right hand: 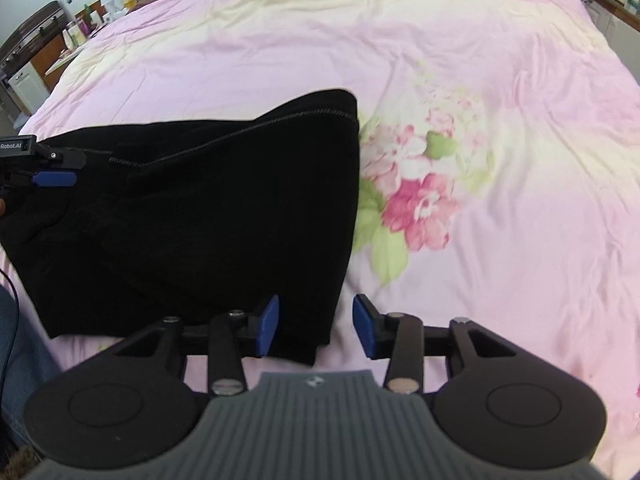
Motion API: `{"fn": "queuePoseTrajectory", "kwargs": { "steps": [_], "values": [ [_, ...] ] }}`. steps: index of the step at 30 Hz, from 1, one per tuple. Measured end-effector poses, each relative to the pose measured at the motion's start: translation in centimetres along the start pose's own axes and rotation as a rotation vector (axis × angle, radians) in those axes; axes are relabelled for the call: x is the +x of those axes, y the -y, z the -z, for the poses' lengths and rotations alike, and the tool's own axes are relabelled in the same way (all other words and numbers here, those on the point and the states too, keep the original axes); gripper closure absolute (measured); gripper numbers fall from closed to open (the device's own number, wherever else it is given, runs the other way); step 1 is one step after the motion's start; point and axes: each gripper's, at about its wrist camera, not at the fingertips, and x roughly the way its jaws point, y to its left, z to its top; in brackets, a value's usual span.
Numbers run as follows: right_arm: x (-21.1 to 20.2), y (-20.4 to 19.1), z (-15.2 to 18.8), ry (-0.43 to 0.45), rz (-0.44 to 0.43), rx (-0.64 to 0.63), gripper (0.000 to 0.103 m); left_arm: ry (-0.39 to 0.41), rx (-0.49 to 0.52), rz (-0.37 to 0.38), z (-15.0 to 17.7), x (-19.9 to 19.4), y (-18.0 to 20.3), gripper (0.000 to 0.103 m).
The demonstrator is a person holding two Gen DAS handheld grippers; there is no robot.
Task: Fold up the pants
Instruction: 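Open the left gripper and withdraw both grippers from the folded pants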
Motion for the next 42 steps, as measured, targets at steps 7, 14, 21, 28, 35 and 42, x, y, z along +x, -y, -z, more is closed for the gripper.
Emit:
{"fn": "queuePoseTrajectory", "kwargs": {
  "steps": [7,14,21,28,35,42],
  "values": [
    [1.9,0.8,-1.6,0.015,-0.012,0.045,0.057,-0.017,0.029,-0.064,-1.3,4.6,-0.3,0.044],
    [4.1,2.4,-3.6,0.006,-0.072,0.111,0.047,0.116,0.229,-0.013,-2.1,1.5,3.1,0.098],
    [7.5,5.5,-5.1,-0.039,-0.172,0.29,0.047,-0.035,0.258,-0.113,-2.1,5.7,1.5,0.1],
    [11.6,8.4,-4.4,-0.135,-0.317,0.414,0.053,-0.055,0.287,-0.16,-1.8,6.2,1.1,0.088],
    [12.1,7.8,-4.2,-0.149,-0.298,0.407,0.056,-0.06,0.329,-0.265,-2.2,3.7,2.1,0.071],
    [7.1,2.9,-5.3,-0.042,-0.157,0.14,0.055,-0.002,0.309,-0.315,-3.4,-5.6,-1.7,0.042]
  ]
}}
